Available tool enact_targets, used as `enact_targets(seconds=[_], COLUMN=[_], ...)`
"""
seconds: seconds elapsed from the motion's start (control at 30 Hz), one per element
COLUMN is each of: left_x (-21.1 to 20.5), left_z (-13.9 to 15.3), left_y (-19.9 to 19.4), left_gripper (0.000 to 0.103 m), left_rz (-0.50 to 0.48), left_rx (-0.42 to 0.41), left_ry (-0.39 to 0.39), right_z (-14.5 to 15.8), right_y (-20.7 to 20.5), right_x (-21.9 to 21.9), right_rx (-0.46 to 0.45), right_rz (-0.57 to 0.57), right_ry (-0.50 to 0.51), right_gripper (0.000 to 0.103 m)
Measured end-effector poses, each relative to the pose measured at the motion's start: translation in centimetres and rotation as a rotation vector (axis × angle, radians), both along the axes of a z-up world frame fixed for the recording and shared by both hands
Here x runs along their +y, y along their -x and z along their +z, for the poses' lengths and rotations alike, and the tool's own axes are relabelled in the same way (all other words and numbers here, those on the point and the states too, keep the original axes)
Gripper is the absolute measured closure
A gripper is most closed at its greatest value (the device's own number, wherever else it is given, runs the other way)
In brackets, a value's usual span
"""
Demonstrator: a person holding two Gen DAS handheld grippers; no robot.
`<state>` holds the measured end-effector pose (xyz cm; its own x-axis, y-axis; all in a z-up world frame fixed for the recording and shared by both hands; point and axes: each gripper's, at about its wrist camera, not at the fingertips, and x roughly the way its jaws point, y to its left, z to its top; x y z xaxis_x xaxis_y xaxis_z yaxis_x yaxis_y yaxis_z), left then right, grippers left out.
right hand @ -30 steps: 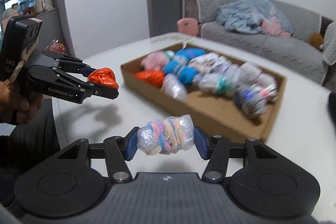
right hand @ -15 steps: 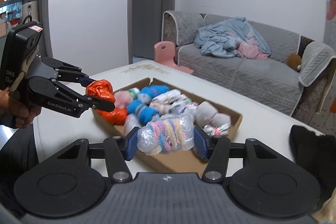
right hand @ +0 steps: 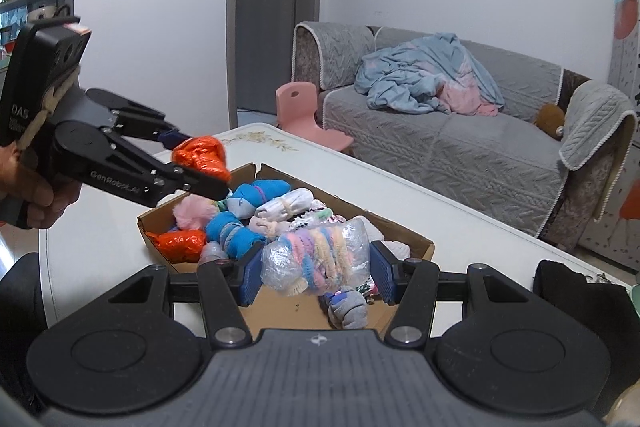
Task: Organize objects
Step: 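Carry both bundles into the box, lower them and open both tools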
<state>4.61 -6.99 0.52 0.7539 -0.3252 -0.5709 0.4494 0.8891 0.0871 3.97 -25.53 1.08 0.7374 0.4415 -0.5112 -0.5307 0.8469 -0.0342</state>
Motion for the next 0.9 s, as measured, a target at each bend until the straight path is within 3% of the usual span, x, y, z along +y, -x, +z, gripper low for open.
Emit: enact_targets(seconds=[0.4,0.9], left_x=[-2.4,-4.5], left_z=[-5.4,-9.9], left_y=[-2.5,-4.5], left_gripper=[0.045,0.044], left_rz=[-0.110,-0.223], left_rx=[0.104,0.222], left_ry=[-0.043,-0.094], right_z=[-2.4,-5.7], right_y=[-1.9,-3.8], right_x=[0.2,1.8], right_rx=[0.082,0.195], right_rz=[0.045,0.165], right_ry=[0.041,0.125], right_gripper=[0.052,0.052])
